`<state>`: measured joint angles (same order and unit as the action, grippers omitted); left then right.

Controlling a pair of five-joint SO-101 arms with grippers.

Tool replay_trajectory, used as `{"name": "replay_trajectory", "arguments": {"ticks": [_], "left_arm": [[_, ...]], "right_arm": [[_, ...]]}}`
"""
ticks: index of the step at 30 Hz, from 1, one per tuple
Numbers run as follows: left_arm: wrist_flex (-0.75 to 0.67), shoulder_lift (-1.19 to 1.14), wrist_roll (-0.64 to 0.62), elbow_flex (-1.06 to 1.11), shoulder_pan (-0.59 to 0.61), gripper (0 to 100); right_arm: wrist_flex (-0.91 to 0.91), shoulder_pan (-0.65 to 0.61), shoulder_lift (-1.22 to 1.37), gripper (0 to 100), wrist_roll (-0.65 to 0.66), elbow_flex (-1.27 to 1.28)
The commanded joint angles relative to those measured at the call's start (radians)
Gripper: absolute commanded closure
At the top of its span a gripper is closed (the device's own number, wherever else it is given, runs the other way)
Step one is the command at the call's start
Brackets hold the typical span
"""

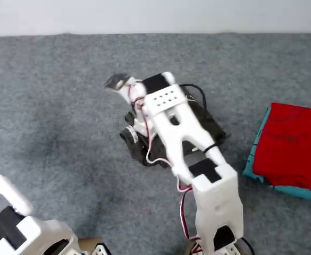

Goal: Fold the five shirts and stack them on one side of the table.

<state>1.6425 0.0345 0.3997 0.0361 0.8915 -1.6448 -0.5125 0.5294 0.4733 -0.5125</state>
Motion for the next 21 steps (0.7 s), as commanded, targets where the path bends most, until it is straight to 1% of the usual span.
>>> {"name": "replay_trajectory", "arguments": {"ticks": [1, 6, 9, 18, 21], "left_arm": [[-0.018, 0.043, 0.003, -0.007, -0.008, 98], [-0.018, 0.043, 0.003, -0.007, -0.006, 98], [-0.028, 0.043, 0.003, -0.005, -0.006, 98], [-0.038, 0.041, 0.003, -0.005, -0.006, 98], [-0.04, 0.041, 0.003, -0.005, -0.006, 98]], "right_arm": [[-0.021, 0.059, 0.025, 99.0, -0.005, -0.051], [-0.148, 0.091, 0.131, 99.0, -0.009, -0.048], [-0.156, 0.085, 0.168, 99.0, -0.012, -0.009], [-0.156, -0.073, 0.105, 99.0, -0.012, 0.041], [-0.156, -0.104, 0.064, 99.0, -0.012, 0.041]]}}
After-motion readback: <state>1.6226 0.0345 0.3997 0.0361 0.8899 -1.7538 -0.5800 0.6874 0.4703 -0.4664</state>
